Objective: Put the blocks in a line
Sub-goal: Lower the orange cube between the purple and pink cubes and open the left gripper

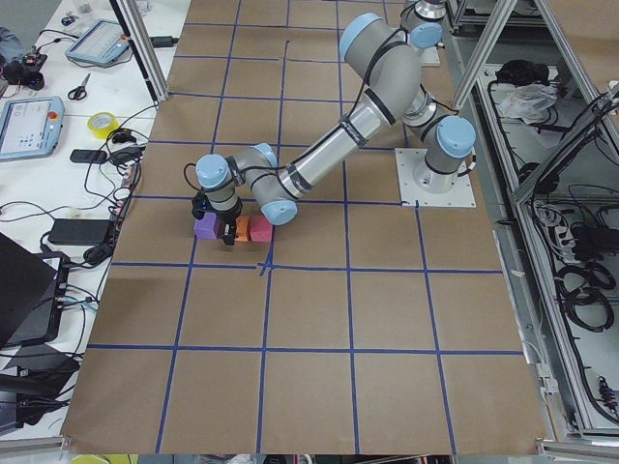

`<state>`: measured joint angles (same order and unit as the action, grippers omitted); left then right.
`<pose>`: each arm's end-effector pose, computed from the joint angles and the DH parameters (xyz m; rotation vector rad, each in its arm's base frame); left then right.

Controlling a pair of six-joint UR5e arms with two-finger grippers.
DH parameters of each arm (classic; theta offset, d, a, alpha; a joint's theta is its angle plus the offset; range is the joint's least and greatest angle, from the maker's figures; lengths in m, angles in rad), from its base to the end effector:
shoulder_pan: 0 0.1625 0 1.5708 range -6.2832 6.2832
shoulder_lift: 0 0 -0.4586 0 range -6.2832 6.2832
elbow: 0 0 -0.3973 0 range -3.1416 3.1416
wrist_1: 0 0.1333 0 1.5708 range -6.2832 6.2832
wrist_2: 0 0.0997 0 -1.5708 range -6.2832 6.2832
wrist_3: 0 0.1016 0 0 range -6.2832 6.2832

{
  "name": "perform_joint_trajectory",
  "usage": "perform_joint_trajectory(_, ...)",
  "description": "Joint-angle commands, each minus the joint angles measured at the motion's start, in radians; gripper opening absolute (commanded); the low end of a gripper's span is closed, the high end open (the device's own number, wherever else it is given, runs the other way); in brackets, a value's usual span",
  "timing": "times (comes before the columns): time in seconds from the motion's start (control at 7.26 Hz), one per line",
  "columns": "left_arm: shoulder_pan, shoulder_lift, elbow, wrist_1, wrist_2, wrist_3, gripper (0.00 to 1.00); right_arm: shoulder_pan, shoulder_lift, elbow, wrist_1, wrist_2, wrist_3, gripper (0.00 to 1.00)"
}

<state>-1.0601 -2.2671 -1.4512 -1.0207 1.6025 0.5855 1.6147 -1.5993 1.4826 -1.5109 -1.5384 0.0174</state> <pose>0.2405 -0.6953 0.1935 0.1176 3.1256 0.0614 0.1578 -0.4804 0.5715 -0.0426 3.1060 -0.0867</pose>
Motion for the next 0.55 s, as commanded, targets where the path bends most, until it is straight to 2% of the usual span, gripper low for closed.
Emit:
perform_joint_trajectory(0.0,0.000,-0.003,0.002,0.002,-0.004,0.017,1.00,-0.002,-0.004,-0.001,0.008,-0.003,0.001,1.00)
perform_joint_trajectory(0.41,-0.012,0.041,0.011,0.001,-0.006,0.013,1.00,-0.006,0.002,-0.001,0.006,0.000,-0.010,1.00)
